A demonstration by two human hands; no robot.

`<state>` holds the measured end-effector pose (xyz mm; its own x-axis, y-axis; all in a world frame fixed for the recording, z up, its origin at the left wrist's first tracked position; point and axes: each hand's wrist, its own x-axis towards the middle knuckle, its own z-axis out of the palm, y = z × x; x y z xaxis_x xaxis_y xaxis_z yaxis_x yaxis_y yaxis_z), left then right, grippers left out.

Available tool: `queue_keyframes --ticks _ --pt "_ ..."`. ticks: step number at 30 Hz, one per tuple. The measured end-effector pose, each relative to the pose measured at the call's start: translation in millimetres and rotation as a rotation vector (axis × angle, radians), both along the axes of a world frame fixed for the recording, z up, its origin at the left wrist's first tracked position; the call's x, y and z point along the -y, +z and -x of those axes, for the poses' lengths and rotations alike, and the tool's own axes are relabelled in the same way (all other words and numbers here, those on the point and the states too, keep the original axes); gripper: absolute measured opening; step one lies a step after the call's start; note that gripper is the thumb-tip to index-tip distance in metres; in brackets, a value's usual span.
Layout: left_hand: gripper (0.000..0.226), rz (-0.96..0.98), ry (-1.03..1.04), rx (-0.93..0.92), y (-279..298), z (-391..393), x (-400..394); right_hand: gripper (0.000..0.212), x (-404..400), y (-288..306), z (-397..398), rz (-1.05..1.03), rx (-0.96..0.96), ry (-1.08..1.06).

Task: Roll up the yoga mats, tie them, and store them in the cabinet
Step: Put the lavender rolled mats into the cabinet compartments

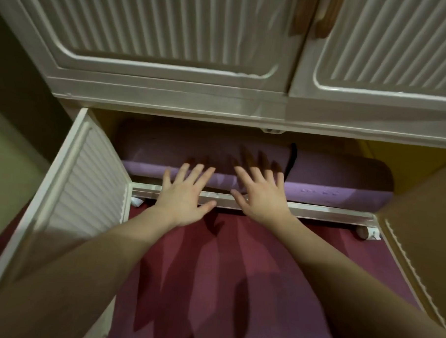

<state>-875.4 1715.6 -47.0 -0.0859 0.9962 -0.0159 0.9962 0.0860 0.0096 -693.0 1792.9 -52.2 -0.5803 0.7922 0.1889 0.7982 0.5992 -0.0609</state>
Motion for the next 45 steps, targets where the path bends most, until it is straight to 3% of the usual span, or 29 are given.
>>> queue_keyframes --ticks 2,5,8,12,18,23,30,35,45 --pt "0.075 -0.101 0.049 -0.010 7.3 12.7 -3.2 0.059 -4.4 -1.7 6.2 0.094 0.028 -0.038" --pt "0.070 -0.109 0.214 -0.064 15.7 40.4 -5.9 0.057 -0.1 -7.4 1.6 -0.015 0.004 0.000" --pt "0.074 -0.045 0.215 -0.096 8.7 57.5 -3.0 0.060 2.5 -13.1 -0.1 -0.104 -0.040 0.019" --pt "0.082 -0.078 0.230 0.022 -5.0 52.2 5.1 0.058 3.4 -13.2 9.0 -0.168 -0.028 -0.005" --pt "0.099 -0.067 0.224 0.063 -15.8 49.0 20.9 0.059 10.3 -14.5 39.9 -0.075 0.023 -0.032" --pt "0.088 -0.033 0.221 0.055 -12.2 43.8 23.2 0.062 11.3 -15.4 26.6 -0.114 0.040 0.009" --pt "0.076 0.098 0.240 -0.011 21.9 40.3 25.0 0.067 21.2 5.9 31.7 0.006 0.094 -0.016" --pt "0.073 -0.126 0.169 -0.061 49.3 24.9 60.6 0.058 28.0 26.8 19.4 -0.016 -0.086 0.118" --pt "0.059 -0.271 0.041 -0.339 135.1 36.8 114.4 0.052 53.9 70.4 58.1 -0.093 -0.237 0.338"
